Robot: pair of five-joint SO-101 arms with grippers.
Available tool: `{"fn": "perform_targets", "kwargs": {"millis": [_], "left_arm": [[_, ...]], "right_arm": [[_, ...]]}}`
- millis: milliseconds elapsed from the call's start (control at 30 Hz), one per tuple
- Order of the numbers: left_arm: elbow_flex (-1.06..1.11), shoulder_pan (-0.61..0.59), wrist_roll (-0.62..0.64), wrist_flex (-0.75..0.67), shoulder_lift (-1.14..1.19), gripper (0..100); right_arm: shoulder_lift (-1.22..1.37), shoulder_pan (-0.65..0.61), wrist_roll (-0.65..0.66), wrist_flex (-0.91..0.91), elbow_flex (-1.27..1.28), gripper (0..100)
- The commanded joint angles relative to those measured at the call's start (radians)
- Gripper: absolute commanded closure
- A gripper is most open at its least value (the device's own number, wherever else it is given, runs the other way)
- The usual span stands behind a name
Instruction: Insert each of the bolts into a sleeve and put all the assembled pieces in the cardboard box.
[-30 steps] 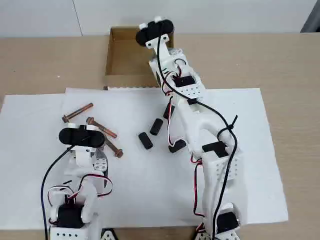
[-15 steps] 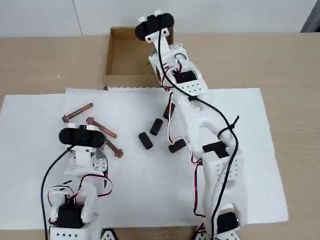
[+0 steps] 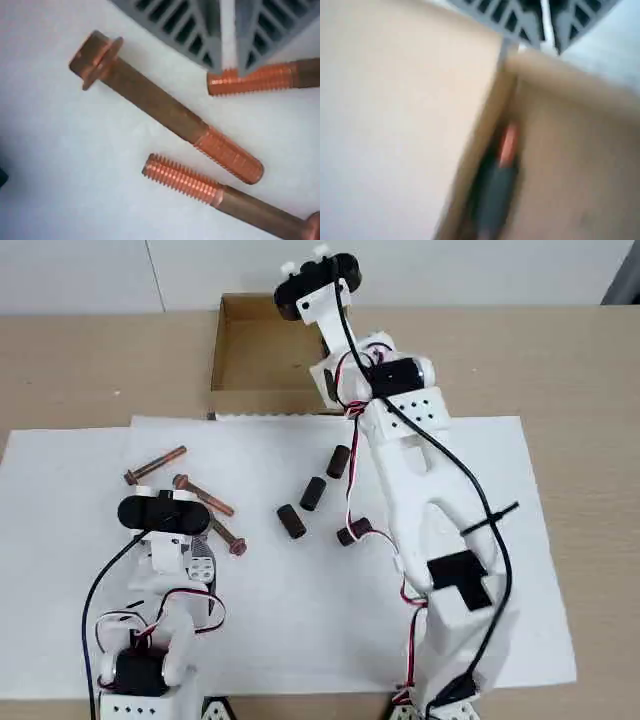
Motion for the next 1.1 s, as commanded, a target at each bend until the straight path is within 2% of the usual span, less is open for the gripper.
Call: {"fn": "perform_targets", "kwargs": {"millis": [0,233,467,600,767,900,1067], "left_arm": [[-0.004,-0.008,0.0,0.0,-0.012,99],[-0.002,-0.02,0.002,0.0,-0.012,99],[-0.002,-0.181,0.051,0.0,-0.012,99],[-0.002,-0.244,0.051,-0.002,-0.012,99],[-0.001,-0.279,0.055,-0.002,-0.012,99],[-0.001,-0.287,0.057,-0.002,-0.012,99],[-0.001,-0.287,0.057,-0.002,-0.012,99]], "right_arm": [[-0.119,-0.025,0.005,0.139,-0.052,99.5],[-0.222,-0.054,0.005,0.346,-0.052,99.5],[-0.257,-0.101,0.005,0.567,-0.051,99.5],[-0.26,-0.116,-0.002,0.576,-0.048,99.5],[-0.26,-0.188,-0.1,0.582,-0.006,99.5],[-0.26,-0.252,-0.118,0.582,0.103,99.5],[-0.243,-0.26,-0.19,0.564,0.163,99.1]]}}
